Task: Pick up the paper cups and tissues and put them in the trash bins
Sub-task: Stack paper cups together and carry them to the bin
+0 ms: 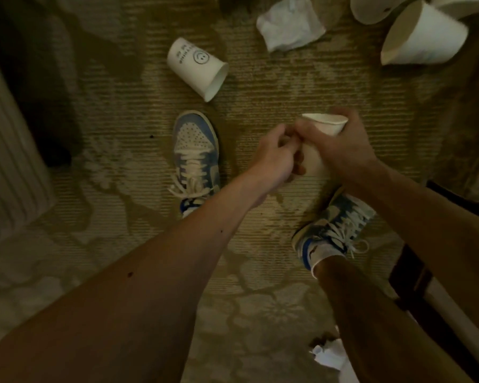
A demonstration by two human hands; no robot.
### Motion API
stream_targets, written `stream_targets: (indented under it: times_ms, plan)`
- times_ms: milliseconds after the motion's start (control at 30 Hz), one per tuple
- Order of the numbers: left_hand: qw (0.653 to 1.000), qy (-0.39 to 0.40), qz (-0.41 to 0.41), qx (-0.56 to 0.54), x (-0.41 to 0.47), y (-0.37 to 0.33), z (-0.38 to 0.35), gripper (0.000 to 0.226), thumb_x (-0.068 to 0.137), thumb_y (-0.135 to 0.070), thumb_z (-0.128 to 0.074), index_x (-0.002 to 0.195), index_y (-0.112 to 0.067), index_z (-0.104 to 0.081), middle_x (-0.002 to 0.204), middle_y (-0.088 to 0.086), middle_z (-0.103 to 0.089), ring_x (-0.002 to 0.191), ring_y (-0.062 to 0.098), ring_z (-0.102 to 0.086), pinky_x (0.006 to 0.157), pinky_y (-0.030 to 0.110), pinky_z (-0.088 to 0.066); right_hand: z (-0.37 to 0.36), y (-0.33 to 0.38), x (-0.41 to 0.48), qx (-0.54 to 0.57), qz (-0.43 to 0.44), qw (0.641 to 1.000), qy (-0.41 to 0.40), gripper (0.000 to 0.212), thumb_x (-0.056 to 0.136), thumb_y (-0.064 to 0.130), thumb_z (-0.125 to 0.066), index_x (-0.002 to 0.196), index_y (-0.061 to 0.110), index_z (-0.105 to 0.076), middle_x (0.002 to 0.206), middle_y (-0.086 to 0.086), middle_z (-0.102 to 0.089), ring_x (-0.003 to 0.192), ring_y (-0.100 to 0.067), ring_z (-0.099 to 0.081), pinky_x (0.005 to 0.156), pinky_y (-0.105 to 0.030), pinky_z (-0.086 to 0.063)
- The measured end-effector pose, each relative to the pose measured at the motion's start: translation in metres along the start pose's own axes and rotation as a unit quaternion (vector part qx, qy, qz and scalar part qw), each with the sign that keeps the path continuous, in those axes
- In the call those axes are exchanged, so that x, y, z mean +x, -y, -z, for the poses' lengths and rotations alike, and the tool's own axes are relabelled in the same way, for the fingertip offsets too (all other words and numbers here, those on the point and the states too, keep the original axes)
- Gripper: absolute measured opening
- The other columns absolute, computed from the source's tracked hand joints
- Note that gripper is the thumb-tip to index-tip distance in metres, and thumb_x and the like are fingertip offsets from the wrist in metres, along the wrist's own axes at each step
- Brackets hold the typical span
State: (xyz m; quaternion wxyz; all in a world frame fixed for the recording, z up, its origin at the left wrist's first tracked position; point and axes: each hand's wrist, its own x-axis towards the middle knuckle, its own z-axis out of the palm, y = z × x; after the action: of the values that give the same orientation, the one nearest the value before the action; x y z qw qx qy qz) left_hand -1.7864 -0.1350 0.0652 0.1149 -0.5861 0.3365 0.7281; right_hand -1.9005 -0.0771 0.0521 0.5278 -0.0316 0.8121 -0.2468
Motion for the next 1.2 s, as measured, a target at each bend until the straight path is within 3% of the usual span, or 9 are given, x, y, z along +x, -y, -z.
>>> stream_targets:
  times_ms: [133, 200, 300, 433, 567, 700, 833, 933, 1200]
  plan:
    - [0.986, -0.156, -0.056, 0.003, 0.006, -0.033, 0.035, 0.012, 0.098, -0.023, -0.052, 0.089, -0.027, -0.060, 0.089, 0.001, -0.063, 0.079, 0.020, -0.062, 0.062, 0.031, -0.049, -0.018, 0.041, 0.012, -0.001, 0.022, 1.000, -0.007, 0.081, 0.068, 0.043, -0.085, 0.132, 0.019, -0.044, 0.102, 0.015, -0.056, 0.088, 0.004, -0.057, 0.064, -0.012, -0.049]
    - [0.957, -0.281, -0.060, -0.029, 0.018, -0.047, 0.063, 0.007, 0.097, -0.027, -0.056, 0.103, -0.028, -0.057, 0.105, 0.000, -0.061, 0.085, 0.016, -0.060, 0.059, 0.023, -0.045, -0.022, 0.055, 0.019, -0.010, 0.022, 1.000, -0.003, 0.075, 0.067, 0.043, -0.086, 0.128, 0.021, -0.049, 0.105, 0.013, -0.059, 0.090, 0.003, -0.058, 0.071, -0.017, -0.051]
    - [0.928, -0.360, -0.053, -0.077, 0.043, -0.060, 0.113, 0.048, 0.092, -0.034, -0.064, 0.133, -0.023, -0.042, 0.125, 0.000, -0.052, 0.100, 0.013, -0.057, 0.064, 0.018, -0.045, -0.022, 0.069, 0.034, -0.036, 0.035, 0.999, 0.008, 0.050, 0.068, 0.042, -0.086, 0.105, 0.026, -0.057, 0.092, 0.019, -0.061, 0.078, 0.008, -0.059, 0.057, -0.010, -0.050]
    - [0.950, -0.312, -0.019, -0.007, 0.071, -0.059, 0.156, 0.088, 0.081, -0.050, -0.073, 0.150, -0.031, -0.023, 0.147, 0.003, -0.039, 0.124, 0.021, -0.048, 0.095, 0.037, -0.050, -0.025, 0.080, 0.053, -0.076, 0.060, 0.995, 0.002, 0.039, 0.070, 0.040, -0.084, 0.096, 0.029, -0.058, 0.086, 0.018, -0.059, 0.070, 0.008, -0.060, 0.052, -0.012, -0.047]
    - [0.974, -0.227, 0.024, -0.010, 0.086, -0.050, 0.156, 0.071, 0.080, -0.046, -0.076, 0.137, -0.026, -0.039, 0.127, -0.001, -0.053, 0.112, 0.021, -0.057, 0.073, 0.038, -0.055, -0.035, 0.088, 0.062, -0.094, 0.092, 0.991, 0.025, 0.039, 0.070, 0.039, -0.083, 0.102, 0.032, -0.062, 0.098, 0.013, -0.065, 0.082, 0.006, -0.064, 0.066, -0.018, -0.053]
    - [0.969, -0.242, -0.002, -0.040, 0.091, -0.048, 0.155, 0.056, 0.076, -0.031, -0.082, 0.115, -0.025, -0.042, 0.107, 0.000, -0.058, 0.095, 0.017, -0.063, 0.068, 0.037, -0.060, -0.047, 0.120, 0.071, -0.167, 0.158, 0.972, 0.054, 0.055, 0.065, 0.048, -0.082, 0.113, 0.028, -0.062, 0.119, 0.005, -0.061, 0.103, -0.005, -0.060, 0.087, -0.031, -0.055]
    - [0.969, -0.236, -0.033, 0.056, 0.086, -0.049, 0.171, 0.055, 0.073, -0.030, -0.082, 0.111, -0.030, -0.043, 0.102, -0.004, -0.055, 0.090, 0.015, -0.059, 0.067, 0.032, -0.055, -0.059, 0.163, 0.082, -0.357, 0.265, 0.892, 0.081, 0.076, 0.065, 0.059, -0.078, 0.131, 0.032, -0.053, 0.160, -0.006, -0.011, 0.146, -0.026, -0.016, 0.116, -0.041, -0.026]
    - [0.971, -0.226, -0.047, 0.060, 0.081, -0.049, 0.180, 0.050, 0.074, -0.031, -0.081, 0.109, -0.027, -0.045, 0.094, -0.010, -0.054, 0.083, 0.008, -0.058, 0.063, 0.027, -0.051, -0.080, 0.189, 0.090, -0.449, 0.301, 0.835, 0.104, 0.079, 0.066, 0.061, -0.077, 0.136, 0.036, -0.050, 0.163, -0.009, 0.001, 0.149, -0.034, 0.000, 0.117, -0.052, -0.015]
    - [0.975, -0.218, -0.036, -0.028, 0.067, -0.039, 0.178, 0.048, 0.073, -0.027, -0.082, 0.105, -0.029, -0.046, 0.093, -0.010, -0.055, 0.084, 0.013, -0.063, 0.059, 0.031, -0.058, -0.120, 0.204, 0.116, -0.482, 0.249, 0.835, 0.094, 0.077, 0.066, 0.069, -0.071, 0.132, 0.033, -0.055, 0.159, -0.007, -0.016, 0.145, -0.034, -0.007, 0.114, -0.052, -0.019]
